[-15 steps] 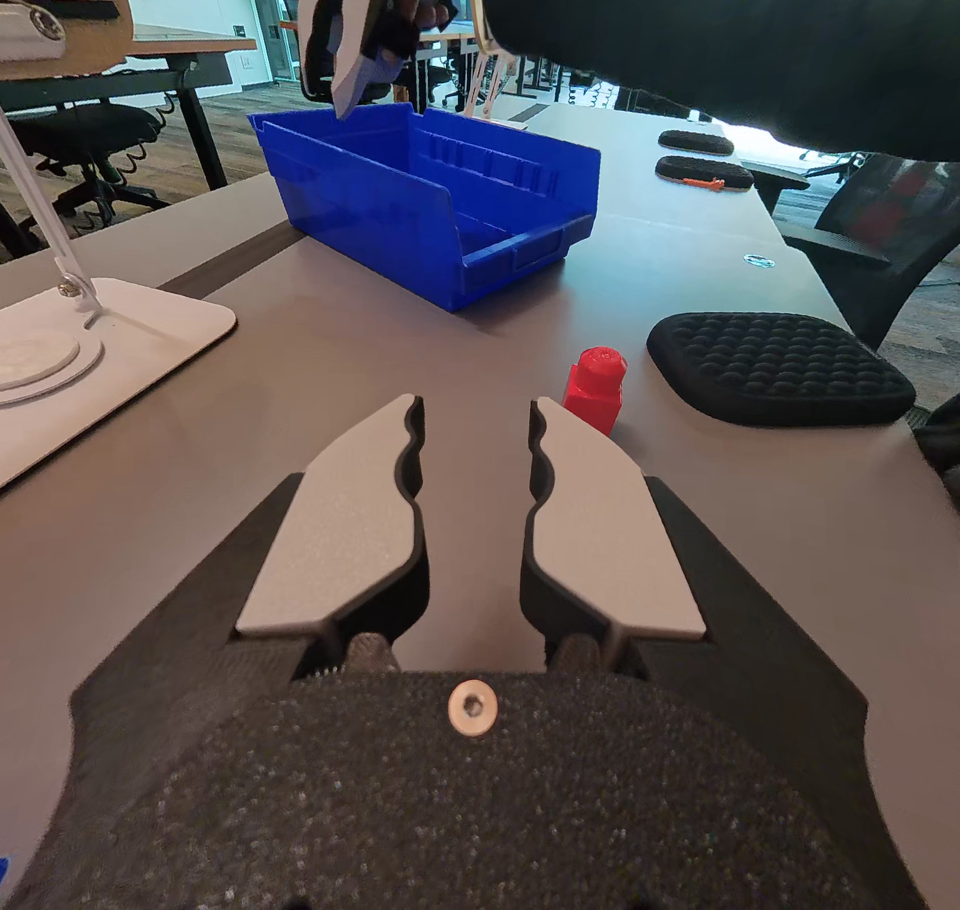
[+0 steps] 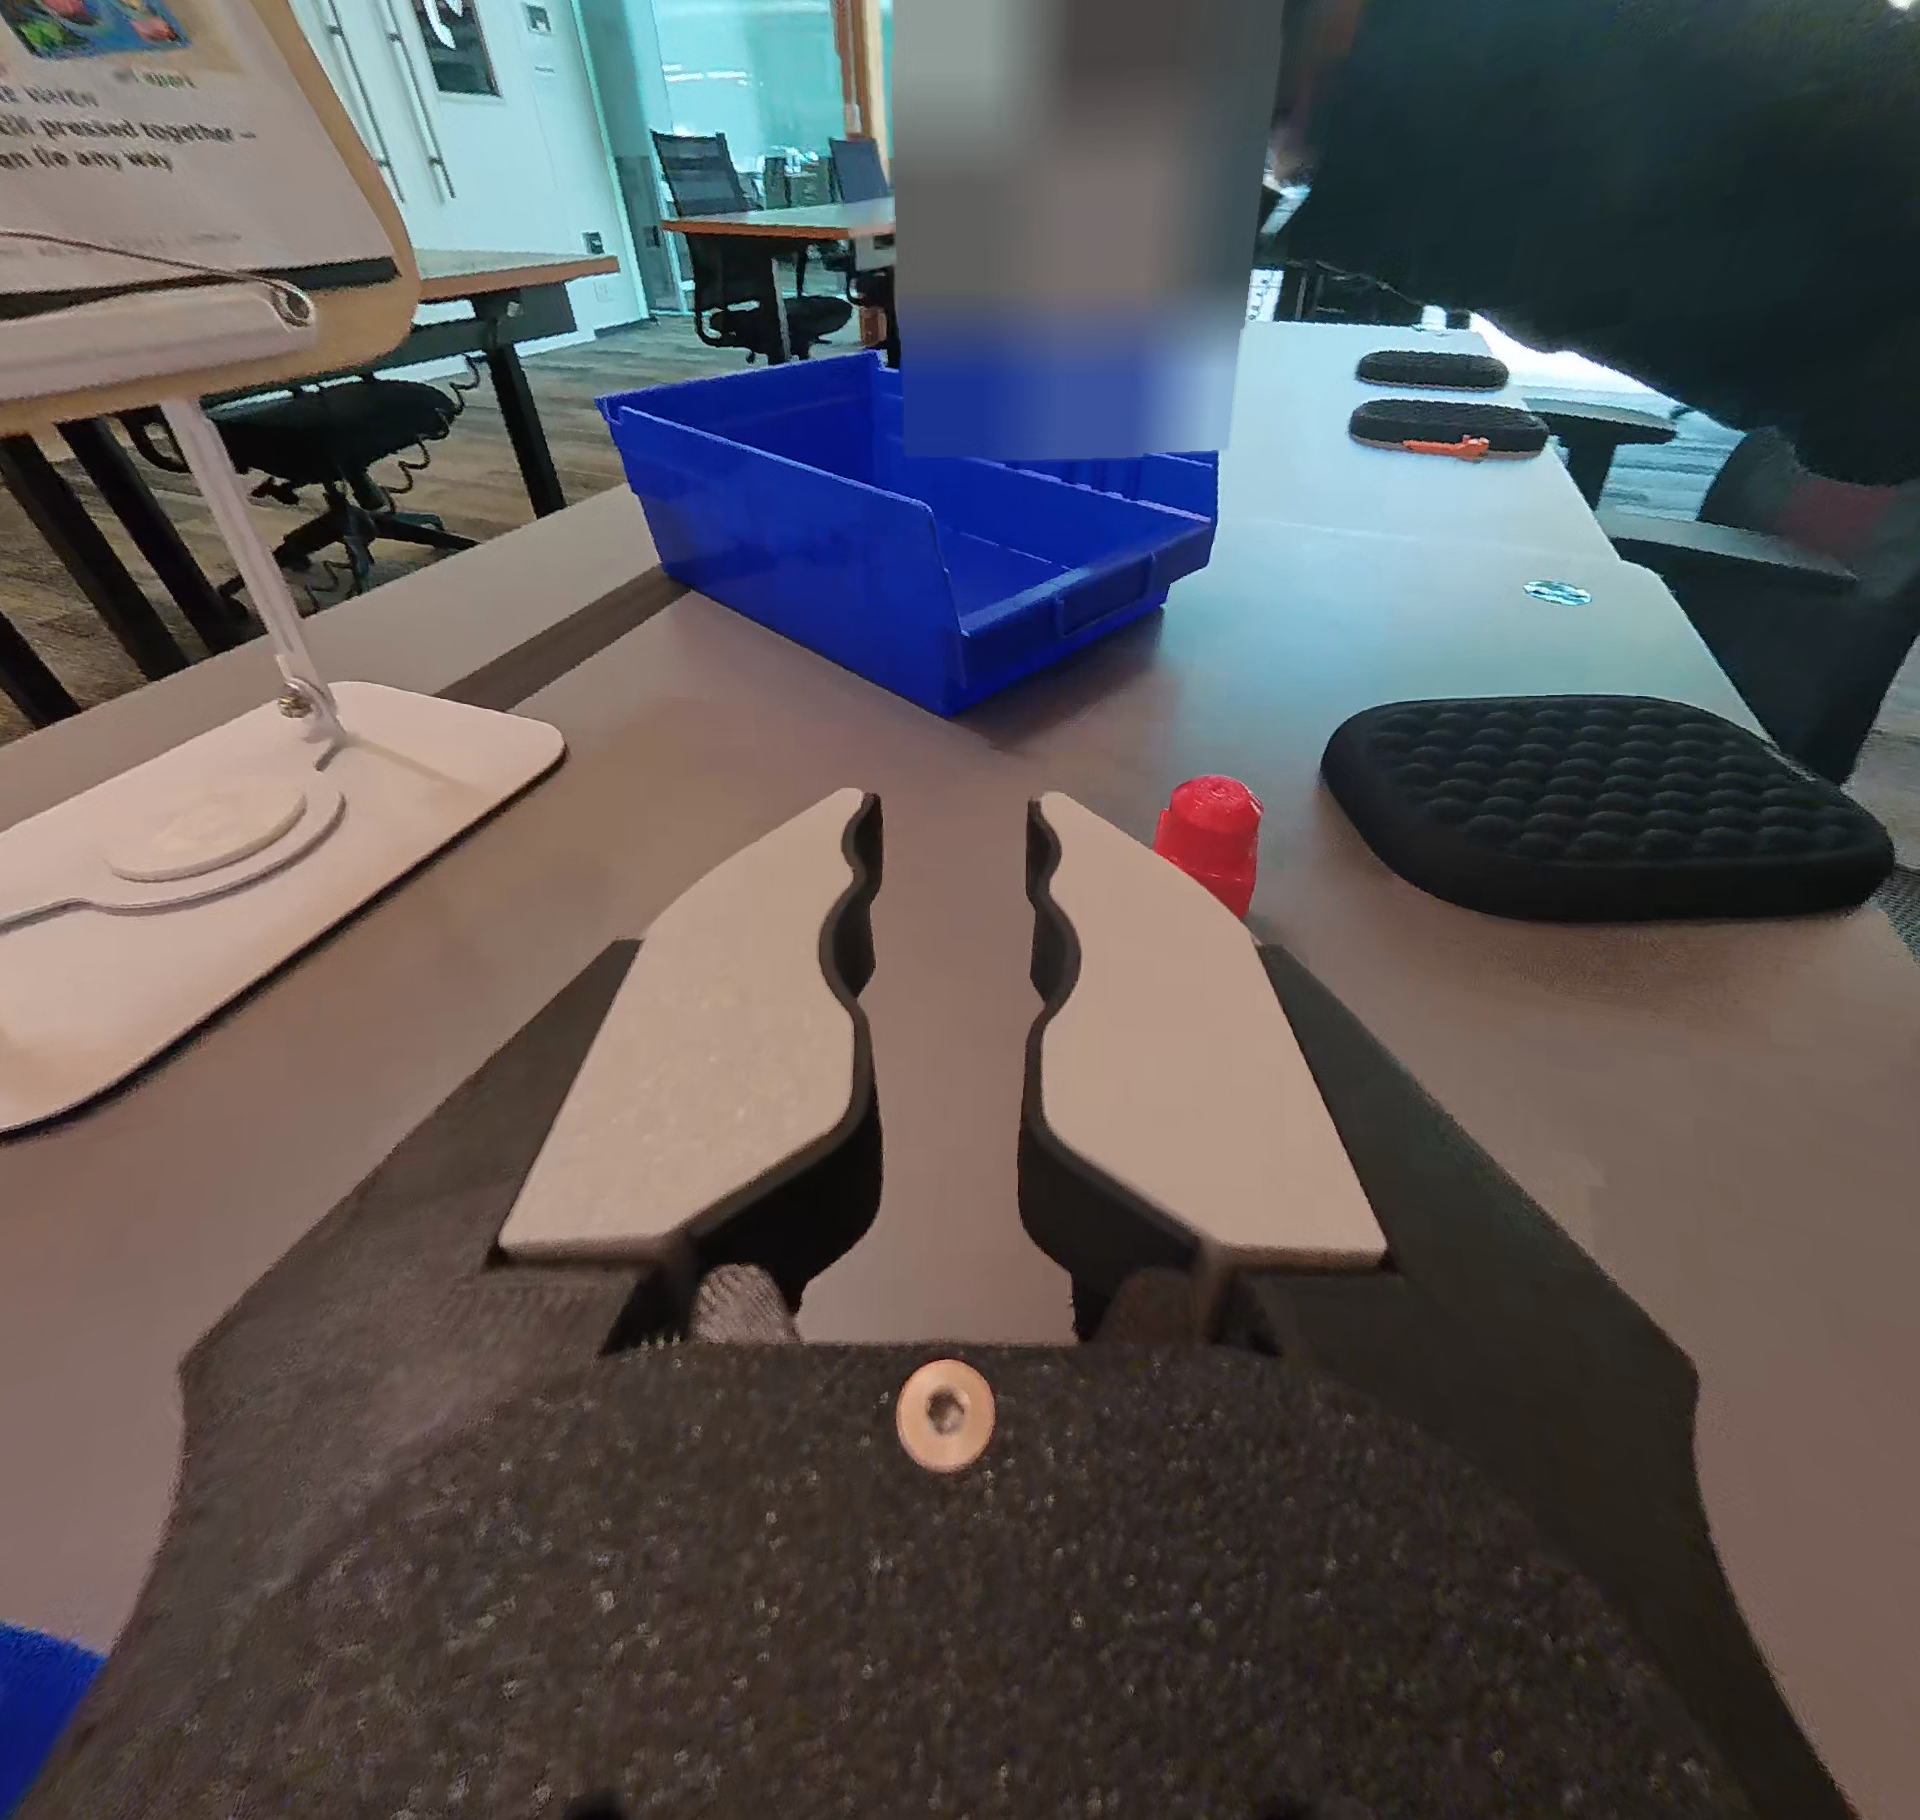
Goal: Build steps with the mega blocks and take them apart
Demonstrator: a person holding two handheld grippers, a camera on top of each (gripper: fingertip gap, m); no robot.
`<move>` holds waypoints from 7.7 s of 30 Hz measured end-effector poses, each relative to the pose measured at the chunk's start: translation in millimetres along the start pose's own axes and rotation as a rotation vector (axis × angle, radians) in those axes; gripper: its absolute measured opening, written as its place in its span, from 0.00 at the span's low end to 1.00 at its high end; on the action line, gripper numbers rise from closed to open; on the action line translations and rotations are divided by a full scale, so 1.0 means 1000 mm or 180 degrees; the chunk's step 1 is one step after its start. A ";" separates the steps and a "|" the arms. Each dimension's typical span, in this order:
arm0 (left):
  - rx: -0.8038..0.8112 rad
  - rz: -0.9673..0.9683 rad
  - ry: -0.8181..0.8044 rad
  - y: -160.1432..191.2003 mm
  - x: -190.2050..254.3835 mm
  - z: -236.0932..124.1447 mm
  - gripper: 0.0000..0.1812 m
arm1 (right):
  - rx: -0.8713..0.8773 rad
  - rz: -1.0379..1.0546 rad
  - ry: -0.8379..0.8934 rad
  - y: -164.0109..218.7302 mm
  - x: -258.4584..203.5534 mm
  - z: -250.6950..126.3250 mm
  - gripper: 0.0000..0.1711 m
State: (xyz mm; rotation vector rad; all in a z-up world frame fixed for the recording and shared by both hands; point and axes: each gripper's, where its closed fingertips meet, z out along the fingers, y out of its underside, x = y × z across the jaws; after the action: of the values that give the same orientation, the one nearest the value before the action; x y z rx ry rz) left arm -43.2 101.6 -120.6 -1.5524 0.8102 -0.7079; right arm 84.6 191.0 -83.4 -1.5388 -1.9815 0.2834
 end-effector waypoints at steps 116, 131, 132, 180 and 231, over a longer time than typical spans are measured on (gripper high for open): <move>0.0016 -0.0044 -0.2199 0.005 -0.104 -0.056 0.00 | -0.1314 0.0966 -0.0604 0.203 0.017 0.024 0.19; -0.0006 -0.0021 -0.2176 0.005 -0.102 -0.054 0.00 | -0.1043 0.1090 -0.0692 0.164 -0.001 0.045 0.19; -0.0012 -0.0020 -0.2177 0.006 -0.102 -0.054 0.00 | -0.1030 0.1083 -0.0693 0.161 0.000 0.048 0.19; 0.0072 0.0068 -0.2138 -0.005 -0.095 -0.055 0.00 | 0.2374 0.2265 0.1679 -0.078 0.055 0.049 0.26; -0.4276 0.0130 -0.0911 0.066 -0.212 -0.272 0.24 | 0.2089 0.2539 0.2204 -0.013 0.063 0.060 0.00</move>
State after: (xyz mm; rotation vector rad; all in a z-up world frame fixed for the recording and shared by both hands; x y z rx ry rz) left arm -392.9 115.4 -150.8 -2.7081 1.1644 0.2371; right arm 30.3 257.4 -103.2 -1.5880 -0.5951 0.5544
